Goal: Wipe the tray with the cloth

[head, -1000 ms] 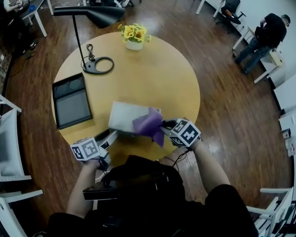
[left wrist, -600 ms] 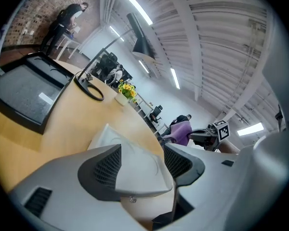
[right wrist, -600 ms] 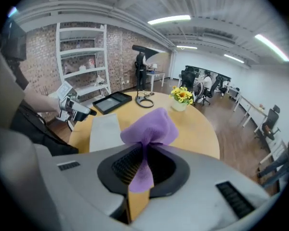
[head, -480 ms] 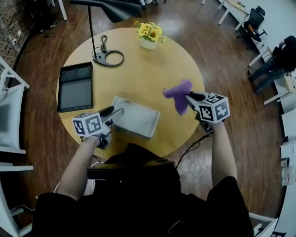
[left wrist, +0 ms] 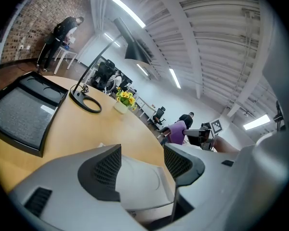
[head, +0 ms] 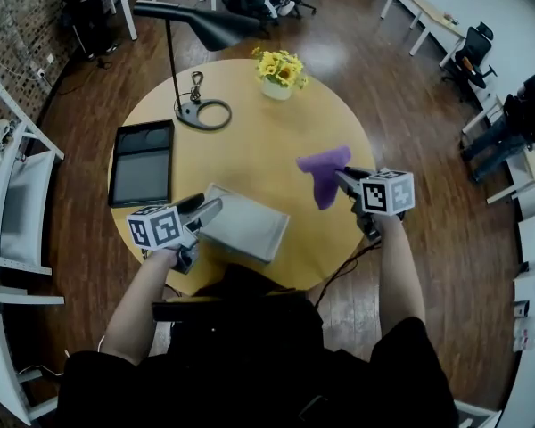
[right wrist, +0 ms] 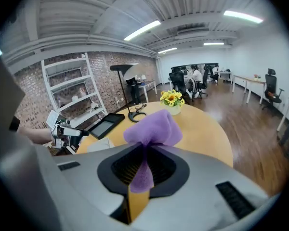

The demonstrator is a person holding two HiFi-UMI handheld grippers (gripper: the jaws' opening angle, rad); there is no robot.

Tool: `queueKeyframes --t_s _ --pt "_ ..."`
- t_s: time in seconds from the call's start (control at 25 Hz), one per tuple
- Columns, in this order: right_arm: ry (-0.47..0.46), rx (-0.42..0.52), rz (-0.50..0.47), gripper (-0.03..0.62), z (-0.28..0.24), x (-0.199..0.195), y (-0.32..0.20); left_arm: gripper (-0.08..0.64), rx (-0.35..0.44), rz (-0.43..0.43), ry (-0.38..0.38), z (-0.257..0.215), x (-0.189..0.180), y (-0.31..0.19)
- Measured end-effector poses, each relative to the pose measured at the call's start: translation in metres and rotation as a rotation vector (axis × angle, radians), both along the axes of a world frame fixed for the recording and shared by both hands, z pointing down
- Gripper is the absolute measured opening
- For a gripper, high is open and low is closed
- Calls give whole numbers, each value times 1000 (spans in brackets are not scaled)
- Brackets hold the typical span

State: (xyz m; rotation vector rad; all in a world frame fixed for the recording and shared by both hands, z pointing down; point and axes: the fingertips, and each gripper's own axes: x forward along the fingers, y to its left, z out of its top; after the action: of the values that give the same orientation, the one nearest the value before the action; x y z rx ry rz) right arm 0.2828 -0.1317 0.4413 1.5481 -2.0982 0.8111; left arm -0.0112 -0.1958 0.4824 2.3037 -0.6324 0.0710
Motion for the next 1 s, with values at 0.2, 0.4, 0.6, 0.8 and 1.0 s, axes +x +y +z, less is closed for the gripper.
queueKeyframes --t_s 0.2,0.4,0.6,0.8,1.0 --pt "7 -160 68 89 50 25 5 272 -20 -7 -8 11 -7 -1" --pt "83 -223 216 198 82 64 9 272 -25 -18 -2 11 -14 -5" --pt "-68 10 245 152 41 41 1 271 30 -42 43 -7 -19 -10" --pt "-231 223 210 121 5 9 12 259 149 -48 126 -42 -25 -10" --pt "-244 430 233 36 -27 1 45 187 308 -93 129 -71 -52 -2"
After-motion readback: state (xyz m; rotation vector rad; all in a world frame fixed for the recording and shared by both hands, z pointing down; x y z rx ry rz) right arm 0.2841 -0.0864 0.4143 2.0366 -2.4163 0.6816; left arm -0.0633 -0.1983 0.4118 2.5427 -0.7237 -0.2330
